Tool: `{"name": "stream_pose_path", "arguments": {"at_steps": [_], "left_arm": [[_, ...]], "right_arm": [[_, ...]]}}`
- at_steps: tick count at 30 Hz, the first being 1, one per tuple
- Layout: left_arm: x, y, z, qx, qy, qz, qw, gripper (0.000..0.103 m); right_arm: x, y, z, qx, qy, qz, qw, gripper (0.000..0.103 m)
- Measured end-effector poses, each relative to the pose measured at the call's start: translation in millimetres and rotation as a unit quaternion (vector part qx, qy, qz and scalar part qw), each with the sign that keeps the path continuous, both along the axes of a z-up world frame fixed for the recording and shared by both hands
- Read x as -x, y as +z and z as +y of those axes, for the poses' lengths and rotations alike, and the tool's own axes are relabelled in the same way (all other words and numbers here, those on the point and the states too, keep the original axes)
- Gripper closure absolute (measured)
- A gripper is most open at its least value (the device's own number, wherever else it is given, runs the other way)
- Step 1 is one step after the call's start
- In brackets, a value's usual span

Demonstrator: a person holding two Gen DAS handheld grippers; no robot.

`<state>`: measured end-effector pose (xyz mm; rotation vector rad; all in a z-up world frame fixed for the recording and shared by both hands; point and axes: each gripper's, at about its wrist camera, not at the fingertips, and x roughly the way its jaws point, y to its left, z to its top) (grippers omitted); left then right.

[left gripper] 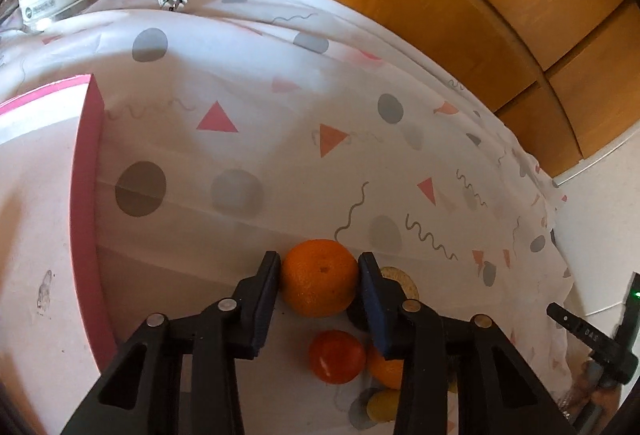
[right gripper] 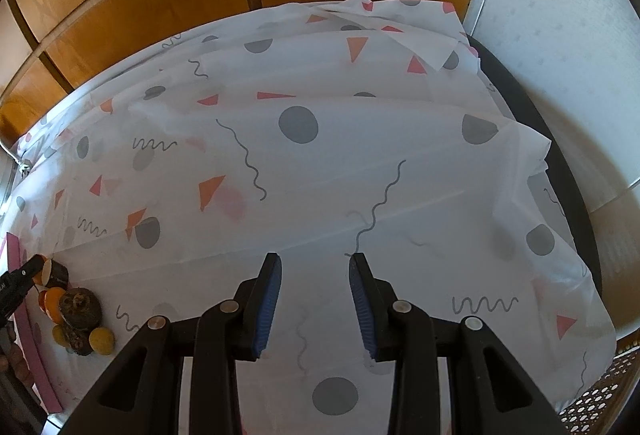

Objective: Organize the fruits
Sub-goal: 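Grasp the orange with the left tool and drop it in the tray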

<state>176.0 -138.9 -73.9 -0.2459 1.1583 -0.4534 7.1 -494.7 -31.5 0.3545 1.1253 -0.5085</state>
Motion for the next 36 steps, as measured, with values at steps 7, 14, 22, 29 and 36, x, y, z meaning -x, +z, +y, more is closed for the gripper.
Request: {"name": "stream_pose_path", "arguments": {"at_steps": [7, 14, 22, 29, 36], "left_arm": [[10, 19, 12, 0.006, 0.003, -0.021, 0.9997, 0.064], [34, 55, 58, -0.013, 0.035, -0.077, 0.9963, 0.064], [47, 46, 133, -0.051, 0.093, -0.072, 0.9918, 0.064], [58, 22, 159, -0.091, 0.118, -0.061, 0.9870, 0.063], [65, 20, 161, -0.113, 0.129, -0.074, 0.9824, 0.060]], "right_arm": [[4, 1, -7, -0.003, -0.018, -0.006, 1.000, 0.068], [1, 0, 0, -0.008, 0.000, -0.007, 1.000, 0.068], [-4, 1, 16, 0.009, 0.035, -0.003, 0.999, 0.068], [-3, 2, 20, 0.015, 0.037, -0.005, 0.999, 0.068], [-4, 0, 18, 0.016, 0.032, 0.003, 0.999, 0.068]]}}
